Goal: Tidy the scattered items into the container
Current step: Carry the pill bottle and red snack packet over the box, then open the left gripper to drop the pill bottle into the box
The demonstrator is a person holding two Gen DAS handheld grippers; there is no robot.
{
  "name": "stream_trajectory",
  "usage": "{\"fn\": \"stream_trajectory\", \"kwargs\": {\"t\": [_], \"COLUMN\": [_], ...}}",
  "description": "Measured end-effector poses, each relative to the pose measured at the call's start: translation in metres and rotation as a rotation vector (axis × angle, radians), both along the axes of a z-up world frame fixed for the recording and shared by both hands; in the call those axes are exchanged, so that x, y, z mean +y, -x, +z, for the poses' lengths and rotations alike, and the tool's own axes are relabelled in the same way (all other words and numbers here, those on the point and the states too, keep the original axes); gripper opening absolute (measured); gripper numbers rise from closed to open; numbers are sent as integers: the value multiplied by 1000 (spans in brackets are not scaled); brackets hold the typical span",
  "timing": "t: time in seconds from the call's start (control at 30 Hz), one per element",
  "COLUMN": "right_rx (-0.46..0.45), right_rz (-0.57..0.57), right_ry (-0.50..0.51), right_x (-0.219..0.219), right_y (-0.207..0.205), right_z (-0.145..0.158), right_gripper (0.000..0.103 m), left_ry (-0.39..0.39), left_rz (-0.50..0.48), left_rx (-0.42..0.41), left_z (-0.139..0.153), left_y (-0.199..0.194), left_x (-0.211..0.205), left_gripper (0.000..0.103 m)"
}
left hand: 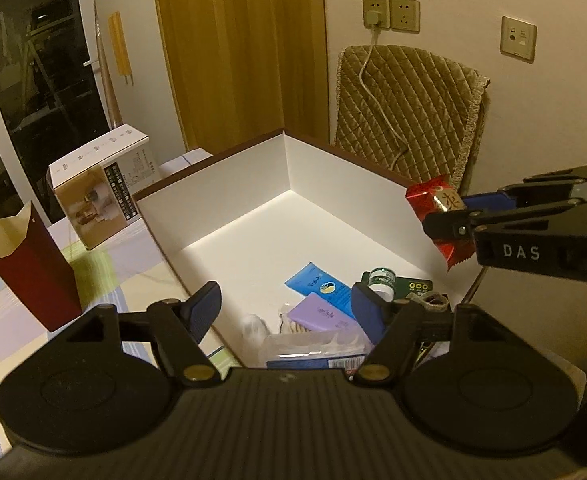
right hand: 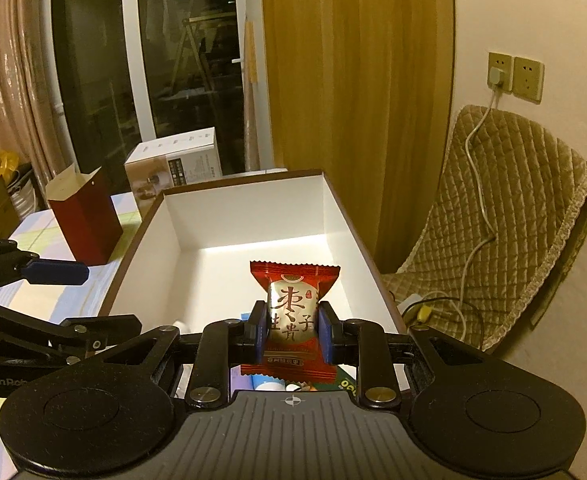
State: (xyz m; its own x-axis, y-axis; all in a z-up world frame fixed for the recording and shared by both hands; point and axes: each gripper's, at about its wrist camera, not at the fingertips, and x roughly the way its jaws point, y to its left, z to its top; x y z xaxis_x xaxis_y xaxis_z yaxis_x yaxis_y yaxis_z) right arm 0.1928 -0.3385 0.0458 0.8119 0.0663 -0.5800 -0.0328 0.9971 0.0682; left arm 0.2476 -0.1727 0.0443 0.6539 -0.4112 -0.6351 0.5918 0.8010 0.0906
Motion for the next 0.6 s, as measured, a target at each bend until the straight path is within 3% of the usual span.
{"fn": "stream_trajectory", "kwargs": {"t": [0.37, 0.5, 0.6], "right_rx": [8, 8, 8], "right_rz": [37, 50, 57], "right_ry": [25, 30, 35], "right_x": [13, 18, 20], "right_y": [-6, -9, -11], "right_z": [3, 3, 4], "right_gripper": [29, 29, 29], "left_ry": [5, 2, -14], "left_rz": [37, 59, 68], "left_rx": [4, -4, -12], "left_z": [5, 6, 5], "left_y": [2, 2, 1], "left_x": [16, 22, 25], "left_gripper": [67, 76, 91]}}
